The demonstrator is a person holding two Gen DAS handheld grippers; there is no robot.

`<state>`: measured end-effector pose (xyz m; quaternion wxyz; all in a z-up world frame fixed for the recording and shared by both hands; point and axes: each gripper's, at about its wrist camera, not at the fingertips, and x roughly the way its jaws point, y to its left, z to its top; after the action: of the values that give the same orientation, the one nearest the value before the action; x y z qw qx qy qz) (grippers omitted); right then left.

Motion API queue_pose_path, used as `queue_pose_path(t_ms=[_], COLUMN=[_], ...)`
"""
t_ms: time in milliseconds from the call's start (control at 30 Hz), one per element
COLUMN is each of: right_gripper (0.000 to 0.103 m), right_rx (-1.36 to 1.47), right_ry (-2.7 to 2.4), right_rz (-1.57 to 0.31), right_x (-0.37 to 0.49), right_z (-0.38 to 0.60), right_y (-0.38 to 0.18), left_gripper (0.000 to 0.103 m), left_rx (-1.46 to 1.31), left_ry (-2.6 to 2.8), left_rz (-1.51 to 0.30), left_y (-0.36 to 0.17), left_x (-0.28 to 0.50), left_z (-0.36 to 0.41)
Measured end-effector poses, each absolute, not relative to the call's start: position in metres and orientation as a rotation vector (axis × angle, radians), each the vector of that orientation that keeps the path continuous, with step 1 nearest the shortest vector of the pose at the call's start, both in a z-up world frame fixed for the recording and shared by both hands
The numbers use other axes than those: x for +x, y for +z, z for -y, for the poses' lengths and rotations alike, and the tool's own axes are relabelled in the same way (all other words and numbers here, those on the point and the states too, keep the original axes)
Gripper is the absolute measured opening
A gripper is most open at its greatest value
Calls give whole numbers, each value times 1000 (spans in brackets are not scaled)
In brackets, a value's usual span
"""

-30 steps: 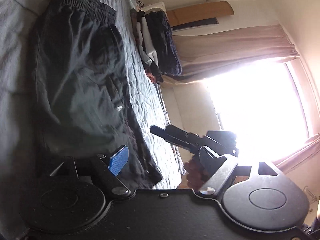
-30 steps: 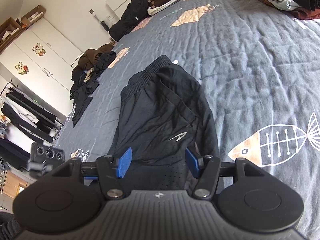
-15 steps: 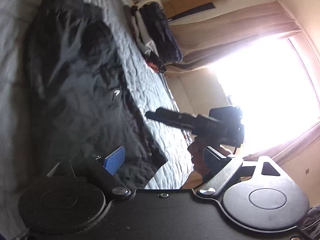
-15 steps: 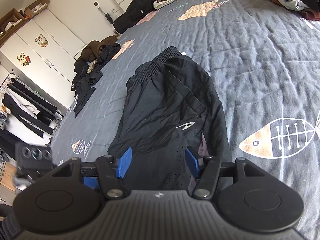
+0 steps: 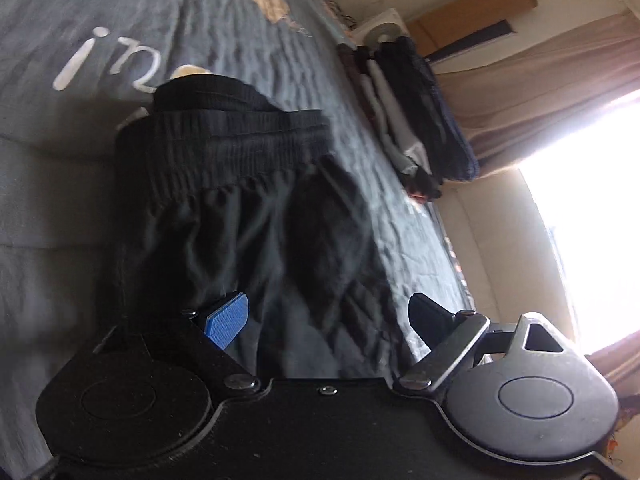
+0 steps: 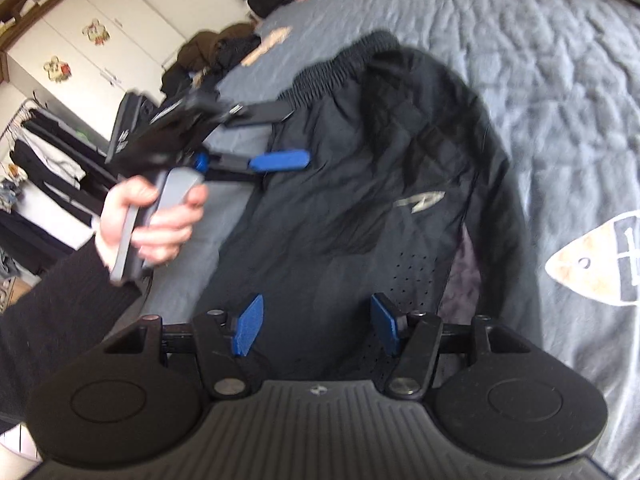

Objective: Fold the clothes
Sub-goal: 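Grasp the elastic waistband edge with the left tool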

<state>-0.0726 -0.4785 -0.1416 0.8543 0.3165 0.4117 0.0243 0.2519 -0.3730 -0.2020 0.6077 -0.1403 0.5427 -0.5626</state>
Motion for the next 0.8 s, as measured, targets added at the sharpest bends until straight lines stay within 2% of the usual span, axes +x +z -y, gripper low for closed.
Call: queue_pose_path(t_ms=[67, 167, 367, 400, 433, 500, 567, 800], right_gripper=[59, 59, 60, 60, 60, 60, 60, 60], right_rx=[659, 662, 665, 659, 659, 652, 640, 630], right_ry=[50, 57, 56, 60, 67, 86, 104, 149], right_rz=[-902, -919, -908, -907, -902, -881, -857, -840], right_x=[-70, -71, -74, -73, -73, -73, -73, -61], right_z=[476, 477, 475, 473, 472, 469, 466, 462], right_y=[-152, -159, -152, -150, -149, -142, -135, -128], left_gripper=[84, 84, 82, 81, 72, 61, 56, 53], left_rx=[-349, -249, 325, 423, 508, 646, 732, 808], left_ry=[-1278, -1382, -1411, -1398, -1391, -1368, -1349, -1341], left_rz=[-1252, -1162, -761, -723, -699, -688, -697, -812], left_y=[-201, -168, -84, -79, -79, -88, -98, -130], left_x=[262, 258, 237, 237, 238, 244, 251, 271], left_z=[378, 382, 381, 384, 389, 402, 409, 419])
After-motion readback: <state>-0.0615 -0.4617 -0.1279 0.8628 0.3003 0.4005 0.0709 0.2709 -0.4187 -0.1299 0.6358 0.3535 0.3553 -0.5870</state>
